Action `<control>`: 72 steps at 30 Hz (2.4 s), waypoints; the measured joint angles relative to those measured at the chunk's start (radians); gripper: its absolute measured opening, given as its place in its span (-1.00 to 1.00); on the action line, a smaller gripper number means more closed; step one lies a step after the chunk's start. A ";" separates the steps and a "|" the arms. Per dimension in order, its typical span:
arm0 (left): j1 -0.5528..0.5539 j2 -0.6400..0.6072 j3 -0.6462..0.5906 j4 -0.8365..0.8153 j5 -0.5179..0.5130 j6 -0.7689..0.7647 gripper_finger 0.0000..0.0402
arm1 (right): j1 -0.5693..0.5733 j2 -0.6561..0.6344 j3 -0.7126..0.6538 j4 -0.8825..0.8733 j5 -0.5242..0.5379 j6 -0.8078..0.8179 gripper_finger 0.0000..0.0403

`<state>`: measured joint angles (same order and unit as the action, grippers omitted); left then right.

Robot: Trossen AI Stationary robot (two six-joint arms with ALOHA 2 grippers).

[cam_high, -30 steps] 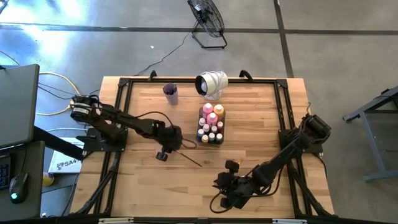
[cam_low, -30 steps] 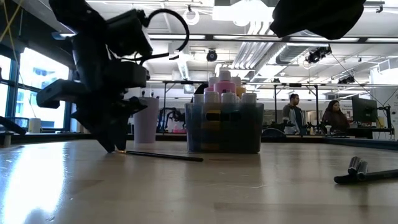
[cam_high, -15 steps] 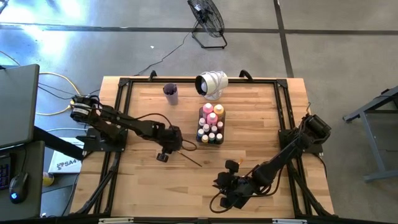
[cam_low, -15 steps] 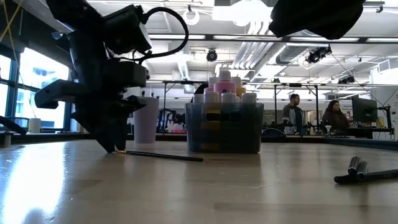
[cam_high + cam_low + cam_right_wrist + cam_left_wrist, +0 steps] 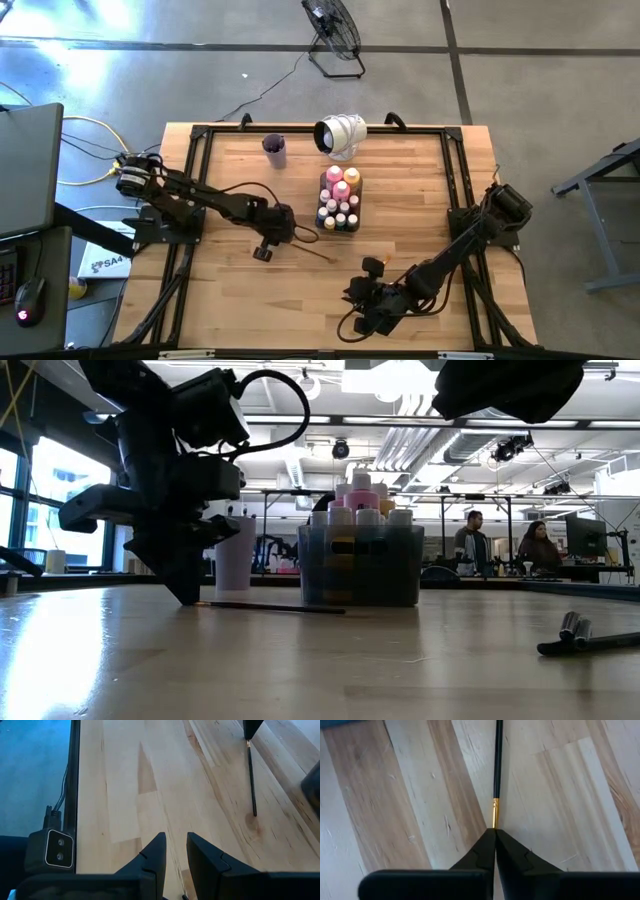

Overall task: Pick & Place Paint Supplies
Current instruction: Put the gold paint brush into the violet cup

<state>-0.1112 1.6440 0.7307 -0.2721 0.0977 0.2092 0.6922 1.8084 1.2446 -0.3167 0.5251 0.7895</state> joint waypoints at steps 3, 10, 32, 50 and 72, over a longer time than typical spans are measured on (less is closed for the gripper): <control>0.000 -0.007 -0.001 -0.005 0.011 0.001 -0.99 | 0.000 0.000 0.000 0.000 0.000 0.000 -0.67; -0.002 -0.102 -0.009 -0.046 0.070 -0.027 -1.00 | 0.000 0.000 0.000 0.009 0.000 0.000 -0.67; -0.001 -0.251 0.216 -0.265 0.121 -0.136 -1.00 | -0.036 -0.001 0.000 0.296 0.217 -0.582 -0.64; -0.001 -0.251 0.275 -0.307 0.189 -0.218 -1.00 | -0.169 0.029 0.000 0.269 0.213 -0.668 -0.22; -0.001 -0.252 0.276 -0.308 0.191 -0.218 -1.00 | -0.265 0.049 0.000 0.148 0.105 -0.701 -0.33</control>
<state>-0.1120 1.3919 1.0065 -0.5800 0.2886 -0.0086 0.4272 1.8572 1.2446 -0.1691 0.6297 0.0882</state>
